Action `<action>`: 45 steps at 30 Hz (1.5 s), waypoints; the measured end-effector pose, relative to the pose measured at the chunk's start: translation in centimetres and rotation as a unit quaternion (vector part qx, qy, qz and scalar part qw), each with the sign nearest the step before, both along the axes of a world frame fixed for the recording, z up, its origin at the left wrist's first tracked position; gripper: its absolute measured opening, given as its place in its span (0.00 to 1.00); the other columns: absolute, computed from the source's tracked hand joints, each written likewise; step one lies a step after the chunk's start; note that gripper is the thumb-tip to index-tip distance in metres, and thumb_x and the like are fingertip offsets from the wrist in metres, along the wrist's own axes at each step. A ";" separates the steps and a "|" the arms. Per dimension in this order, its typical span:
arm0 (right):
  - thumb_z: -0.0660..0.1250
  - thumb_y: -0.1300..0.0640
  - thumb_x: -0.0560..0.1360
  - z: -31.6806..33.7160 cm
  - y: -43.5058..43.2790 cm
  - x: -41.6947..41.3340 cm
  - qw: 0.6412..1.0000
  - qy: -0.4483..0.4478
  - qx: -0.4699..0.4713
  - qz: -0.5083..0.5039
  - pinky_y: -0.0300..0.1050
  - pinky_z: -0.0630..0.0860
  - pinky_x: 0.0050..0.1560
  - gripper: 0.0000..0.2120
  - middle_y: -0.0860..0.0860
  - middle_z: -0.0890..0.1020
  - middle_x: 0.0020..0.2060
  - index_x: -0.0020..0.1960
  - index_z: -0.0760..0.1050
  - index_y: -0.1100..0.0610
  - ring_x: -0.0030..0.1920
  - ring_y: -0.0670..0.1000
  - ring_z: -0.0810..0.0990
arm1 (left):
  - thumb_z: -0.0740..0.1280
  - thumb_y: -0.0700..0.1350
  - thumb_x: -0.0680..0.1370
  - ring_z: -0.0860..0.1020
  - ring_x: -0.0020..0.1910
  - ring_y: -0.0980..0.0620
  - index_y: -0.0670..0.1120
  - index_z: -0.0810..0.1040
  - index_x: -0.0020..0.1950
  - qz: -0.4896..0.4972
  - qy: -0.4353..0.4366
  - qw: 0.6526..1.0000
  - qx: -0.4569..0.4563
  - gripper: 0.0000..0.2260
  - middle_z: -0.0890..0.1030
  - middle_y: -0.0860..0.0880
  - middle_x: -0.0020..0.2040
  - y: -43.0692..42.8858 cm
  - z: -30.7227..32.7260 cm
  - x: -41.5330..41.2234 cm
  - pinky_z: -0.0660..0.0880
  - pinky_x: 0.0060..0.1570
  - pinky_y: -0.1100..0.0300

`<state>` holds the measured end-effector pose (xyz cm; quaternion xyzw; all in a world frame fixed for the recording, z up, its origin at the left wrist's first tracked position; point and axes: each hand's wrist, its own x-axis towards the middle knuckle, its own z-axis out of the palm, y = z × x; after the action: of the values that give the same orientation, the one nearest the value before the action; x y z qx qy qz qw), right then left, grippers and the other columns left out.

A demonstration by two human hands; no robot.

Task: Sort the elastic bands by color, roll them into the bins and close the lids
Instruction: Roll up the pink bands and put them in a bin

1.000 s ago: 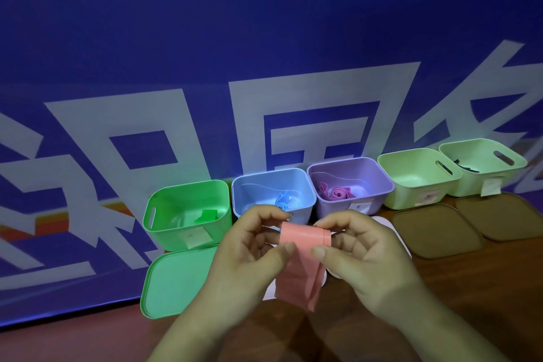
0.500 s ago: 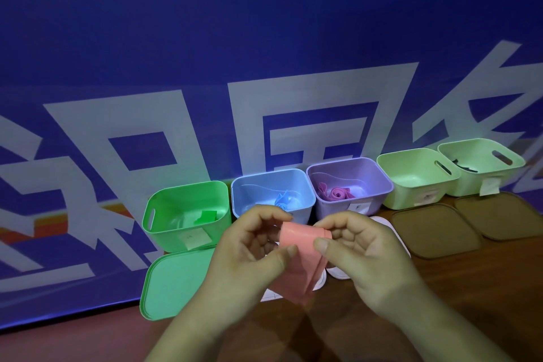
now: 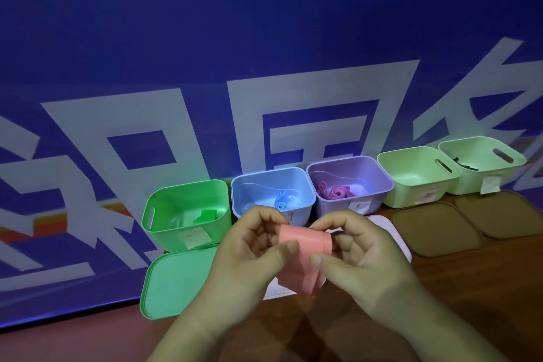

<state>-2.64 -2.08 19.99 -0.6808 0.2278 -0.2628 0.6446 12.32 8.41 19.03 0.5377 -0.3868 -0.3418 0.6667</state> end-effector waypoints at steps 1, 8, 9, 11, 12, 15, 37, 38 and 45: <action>0.73 0.62 0.66 0.0 0.0 0.0 1.000 0.000 0.002 -0.002 0.44 0.78 0.42 0.16 0.57 0.85 0.42 0.49 0.79 0.46 0.42 0.52 0.82 | 0.73 0.45 0.66 0.74 0.39 0.51 0.47 0.78 0.49 0.000 -0.001 1.000 0.003 0.12 0.78 0.47 0.40 0.0 0.0 0.0 0.72 0.38 0.60; 0.73 0.63 0.66 0.0 0.2 0.0 0.999 -0.012 0.031 -0.006 0.51 0.80 0.42 0.14 0.58 0.84 0.41 0.47 0.80 0.48 0.40 0.53 0.82 | 0.74 0.47 0.67 0.76 0.41 0.52 0.48 0.79 0.51 0.003 -0.009 1.000 0.012 0.14 0.80 0.48 0.42 0.1 -0.2 0.1 0.75 0.41 0.62; 0.73 0.63 0.66 0.0 0.2 0.1 0.999 -0.013 0.033 -0.008 0.49 0.80 0.41 0.14 0.58 0.85 0.41 0.47 0.80 0.48 0.40 0.53 0.82 | 0.74 0.48 0.67 0.77 0.41 0.52 0.49 0.79 0.51 0.003 -0.011 1.000 0.014 0.14 0.80 0.49 0.42 0.2 -0.2 0.1 0.75 0.41 0.61; 0.73 0.63 0.65 0.0 0.2 0.1 0.999 -0.012 0.036 -0.016 0.46 0.80 0.42 0.14 0.57 0.85 0.41 0.47 0.81 0.49 0.40 0.52 0.83 | 0.74 0.47 0.67 0.76 0.42 0.50 0.50 0.79 0.51 0.004 -0.013 1.000 0.015 0.14 0.80 0.48 0.42 0.3 -0.2 0.1 0.75 0.41 0.57; 0.73 0.63 0.65 0.0 0.1 0.1 0.999 -0.012 0.039 -0.021 0.45 0.80 0.42 0.14 0.56 0.85 0.41 0.47 0.81 0.49 0.40 0.52 0.83 | 0.74 0.47 0.67 0.76 0.41 0.48 0.50 0.79 0.51 0.004 -0.015 1.000 0.014 0.14 0.80 0.48 0.42 0.3 -0.2 0.1 0.75 0.41 0.54; 0.72 0.62 0.65 0.1 0.0 0.1 0.999 -0.007 0.044 -0.022 0.41 0.79 0.39 0.13 0.54 0.85 0.40 0.47 0.81 0.50 0.39 0.49 0.82 | 0.73 0.44 0.67 0.76 0.42 0.43 0.51 0.79 0.52 -0.002 -0.031 1.000 0.005 0.14 0.80 0.45 0.44 0.4 0.0 0.1 0.75 0.43 0.41; 0.73 0.64 0.66 -0.1 0.1 0.0 0.998 -0.015 0.053 0.002 0.45 0.80 0.42 0.17 0.58 0.85 0.42 0.52 0.80 0.49 0.41 0.52 0.84 | 0.74 0.44 0.65 0.76 0.39 0.50 0.49 0.80 0.48 -0.007 0.005 1.000 0.002 0.12 0.80 0.47 0.40 0.2 0.3 -0.1 0.75 0.39 0.58; 0.73 0.64 0.66 0.0 0.1 -0.1 0.999 -0.013 0.048 0.003 0.46 0.81 0.42 0.17 0.58 0.85 0.42 0.52 0.80 0.48 0.41 0.52 0.83 | 0.75 0.44 0.65 0.77 0.40 0.50 0.49 0.81 0.48 -0.005 0.004 1.000 0.004 0.12 0.80 0.47 0.40 0.2 0.3 -0.1 0.76 0.39 0.59; 0.73 0.63 0.65 0.2 0.2 -0.1 0.999 -0.010 0.044 -0.002 0.56 0.82 0.41 0.17 0.59 0.85 0.40 0.50 0.80 0.47 0.39 0.54 0.82 | 0.75 0.48 0.66 0.77 0.42 0.51 0.50 0.81 0.50 0.006 -0.006 1.000 0.018 0.13 0.81 0.47 0.42 0.2 0.3 0.0 0.76 0.42 0.58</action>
<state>-2.73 -1.85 20.19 -0.6487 0.2334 -0.2606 0.6759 12.29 8.65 19.30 0.5538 -0.3812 -0.3418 0.6567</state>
